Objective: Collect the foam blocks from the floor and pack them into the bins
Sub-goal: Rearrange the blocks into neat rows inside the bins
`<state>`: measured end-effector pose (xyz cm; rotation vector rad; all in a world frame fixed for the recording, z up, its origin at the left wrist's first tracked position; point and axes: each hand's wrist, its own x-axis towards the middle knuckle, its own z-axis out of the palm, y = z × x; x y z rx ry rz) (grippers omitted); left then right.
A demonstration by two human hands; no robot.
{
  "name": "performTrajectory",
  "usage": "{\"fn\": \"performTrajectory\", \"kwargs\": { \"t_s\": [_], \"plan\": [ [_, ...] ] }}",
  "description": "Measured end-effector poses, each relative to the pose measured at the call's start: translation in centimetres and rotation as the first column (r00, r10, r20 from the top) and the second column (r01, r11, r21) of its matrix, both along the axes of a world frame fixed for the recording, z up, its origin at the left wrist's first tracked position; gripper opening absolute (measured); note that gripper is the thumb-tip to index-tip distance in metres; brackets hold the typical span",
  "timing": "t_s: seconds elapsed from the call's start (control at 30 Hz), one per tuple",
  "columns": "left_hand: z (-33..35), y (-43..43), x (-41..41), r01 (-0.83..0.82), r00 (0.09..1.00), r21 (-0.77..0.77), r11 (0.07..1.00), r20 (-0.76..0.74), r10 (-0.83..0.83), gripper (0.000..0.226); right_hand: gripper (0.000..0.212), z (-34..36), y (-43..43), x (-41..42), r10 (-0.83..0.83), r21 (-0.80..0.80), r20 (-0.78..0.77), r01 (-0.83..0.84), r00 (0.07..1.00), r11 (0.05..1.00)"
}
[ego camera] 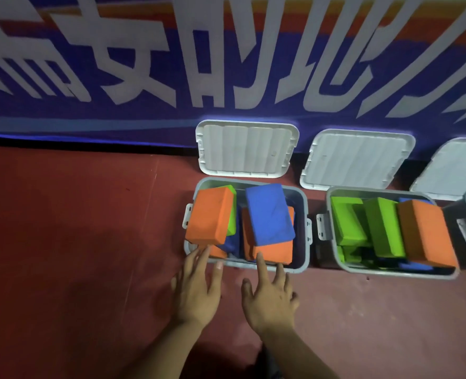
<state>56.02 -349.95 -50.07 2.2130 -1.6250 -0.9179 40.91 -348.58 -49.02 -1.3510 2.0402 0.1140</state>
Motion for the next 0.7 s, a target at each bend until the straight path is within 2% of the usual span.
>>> {"fn": "performTrajectory", "kwargs": {
  "t_s": [0.2, 0.33, 0.43, 0.53, 0.63, 0.7],
  "plan": [
    [-7.3, 1.5, 7.2, 0.082, 0.997, -0.002, 0.997, -0.001, -0.082, 0.087, 0.071, -6.5, 1.2, 8.6, -0.040, -0.019, -0.008, 0.040, 0.999, 0.999],
    [-14.0, 1.1, 10.8, 0.076, 0.997, -0.011, 0.997, -0.002, -0.076, 0.086, 0.071, -12.9, 0.6, 11.9, -0.038, -0.068, -0.012, 0.037, 0.999, 0.997],
    [-20.3, -0.5, 11.7, 0.056, 0.998, -0.016, 0.998, -0.021, -0.057, 0.074, 0.068, -18.9, -1.2, 12.7, -0.051, -0.137, 0.021, 0.053, 0.998, 0.989],
    [-26.5, -2.6, 11.9, -0.012, 0.996, -0.085, 0.996, -0.093, 0.004, 0.062, 0.068, -24.7, -3.2, 13.0, -0.112, -0.224, 0.071, 0.125, 0.991, 0.967],
    [-32.2, -4.3, 11.8, -0.082, 0.981, -0.163, 0.983, -0.185, 0.051, 0.066, 0.069, -30.6, -4.3, 13.3, -0.131, -0.302, 0.087, 0.152, 0.988, 0.941],
    [-35.5, -5.3, 11.7, -0.090, 0.980, -0.218, 0.972, -0.196, 0.047, 0.073, 0.070, -33.7, -5.1, 13.2, -0.150, -0.382, 0.089, 0.172, 0.985, 0.908]
  ]
}}
